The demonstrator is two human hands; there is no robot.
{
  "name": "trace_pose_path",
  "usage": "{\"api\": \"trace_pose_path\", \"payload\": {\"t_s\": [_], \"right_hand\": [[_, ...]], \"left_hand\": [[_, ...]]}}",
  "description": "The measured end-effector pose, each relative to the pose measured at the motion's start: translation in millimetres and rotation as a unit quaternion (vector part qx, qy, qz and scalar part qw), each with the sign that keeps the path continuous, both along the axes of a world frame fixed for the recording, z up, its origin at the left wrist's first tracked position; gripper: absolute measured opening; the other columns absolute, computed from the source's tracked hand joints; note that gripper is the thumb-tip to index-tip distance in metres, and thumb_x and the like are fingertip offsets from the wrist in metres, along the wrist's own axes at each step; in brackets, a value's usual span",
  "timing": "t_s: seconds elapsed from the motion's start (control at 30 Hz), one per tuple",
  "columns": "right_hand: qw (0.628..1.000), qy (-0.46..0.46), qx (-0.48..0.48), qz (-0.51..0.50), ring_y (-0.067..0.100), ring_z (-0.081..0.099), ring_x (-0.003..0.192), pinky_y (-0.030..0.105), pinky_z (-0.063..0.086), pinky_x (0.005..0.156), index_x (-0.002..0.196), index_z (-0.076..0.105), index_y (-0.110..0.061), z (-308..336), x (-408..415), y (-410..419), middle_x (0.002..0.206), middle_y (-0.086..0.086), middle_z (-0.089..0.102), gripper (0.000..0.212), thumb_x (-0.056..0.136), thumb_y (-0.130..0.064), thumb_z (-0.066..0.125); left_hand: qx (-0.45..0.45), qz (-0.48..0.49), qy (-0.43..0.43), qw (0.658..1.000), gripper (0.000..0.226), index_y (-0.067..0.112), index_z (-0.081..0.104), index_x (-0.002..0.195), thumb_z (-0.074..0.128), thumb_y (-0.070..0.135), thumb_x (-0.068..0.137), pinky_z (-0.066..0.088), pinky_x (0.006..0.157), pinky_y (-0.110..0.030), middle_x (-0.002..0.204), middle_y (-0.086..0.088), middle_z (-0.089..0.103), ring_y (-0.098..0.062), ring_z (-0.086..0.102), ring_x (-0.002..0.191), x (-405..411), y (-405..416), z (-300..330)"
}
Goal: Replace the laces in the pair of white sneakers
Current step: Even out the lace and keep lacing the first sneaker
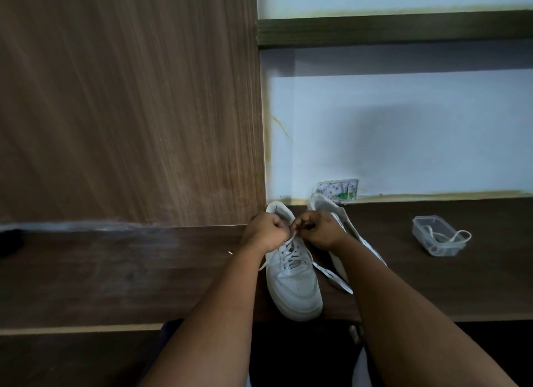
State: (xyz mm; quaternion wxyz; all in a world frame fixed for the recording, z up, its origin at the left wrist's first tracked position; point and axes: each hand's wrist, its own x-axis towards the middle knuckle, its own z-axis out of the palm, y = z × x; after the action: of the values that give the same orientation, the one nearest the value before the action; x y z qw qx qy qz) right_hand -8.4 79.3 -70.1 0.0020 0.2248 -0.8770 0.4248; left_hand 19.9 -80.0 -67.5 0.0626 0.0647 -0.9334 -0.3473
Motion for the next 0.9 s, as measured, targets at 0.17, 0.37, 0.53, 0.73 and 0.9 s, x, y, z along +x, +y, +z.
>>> {"api": "trace_pose_path", "payload": {"t_s": [0.17,0.37,0.53,0.73,0.9], "right_hand": [[0.999,-0.03,-0.035,-0.025,0.005,0.066,0.077,0.018,0.052,0.073,0.079,0.075,-0.014,-3.0,1.6,0.7,0.081,-0.003,0.073,0.014,0.078,-0.002,0.068],[0.957,-0.197,-0.202,-0.072,0.018,0.067,0.077,0.035,0.054,0.082,0.081,0.075,-0.005,-5.4,2.7,-3.1,0.083,0.014,0.074,0.009,0.075,-0.001,0.07],[0.928,-0.256,-0.247,-0.113,0.026,0.063,0.075,0.043,0.053,0.084,0.082,0.066,-0.001,-2.4,3.4,-4.5,0.082,0.022,0.067,0.007,0.079,-0.001,0.073],[0.882,-0.372,-0.25,-0.142,0.014,0.055,0.059,0.024,0.048,0.058,0.075,0.06,-0.004,3.4,0.0,-14.0,0.065,0.008,0.059,0.012,0.087,-0.001,0.063],[0.859,-0.409,-0.263,-0.162,0.012,0.052,0.057,0.021,0.044,0.054,0.073,0.059,-0.005,3.7,-4.0,-14.3,0.06,0.006,0.057,0.015,0.087,0.0,0.061]], "left_hand": [[-0.065,-0.02,-0.007,0.998,0.018,0.023,0.071,0.1,0.058,0.032,0.093,0.046,0.083,-0.027,0.123,-0.001,0.042,-0.021,0.056,0.102,-10.3,-1.3,-8.6],[0.016,-0.052,-0.076,0.996,0.024,0.008,0.067,0.11,0.059,0.019,0.091,0.054,0.076,-0.029,0.115,-0.009,0.056,-0.015,0.06,0.091,-26.3,3.0,-15.5],[-0.015,-0.138,-0.156,0.978,0.026,0.007,0.069,0.114,0.054,0.019,0.096,0.044,0.104,-0.037,0.121,-0.012,0.063,-0.023,0.057,0.115,-28.4,-2.5,0.3],[0.021,-0.171,-0.159,0.972,0.024,-0.006,0.065,0.113,0.053,0.004,0.095,0.045,0.059,-0.009,0.085,-0.006,0.063,0.002,0.061,0.067,-34.7,-5.3,9.1],[0.04,-0.153,-0.195,0.968,0.018,0.006,0.067,0.105,0.059,0.016,0.093,0.031,0.055,-0.021,0.075,0.001,0.048,-0.008,0.039,0.064,-34.0,-2.8,13.7]]}}
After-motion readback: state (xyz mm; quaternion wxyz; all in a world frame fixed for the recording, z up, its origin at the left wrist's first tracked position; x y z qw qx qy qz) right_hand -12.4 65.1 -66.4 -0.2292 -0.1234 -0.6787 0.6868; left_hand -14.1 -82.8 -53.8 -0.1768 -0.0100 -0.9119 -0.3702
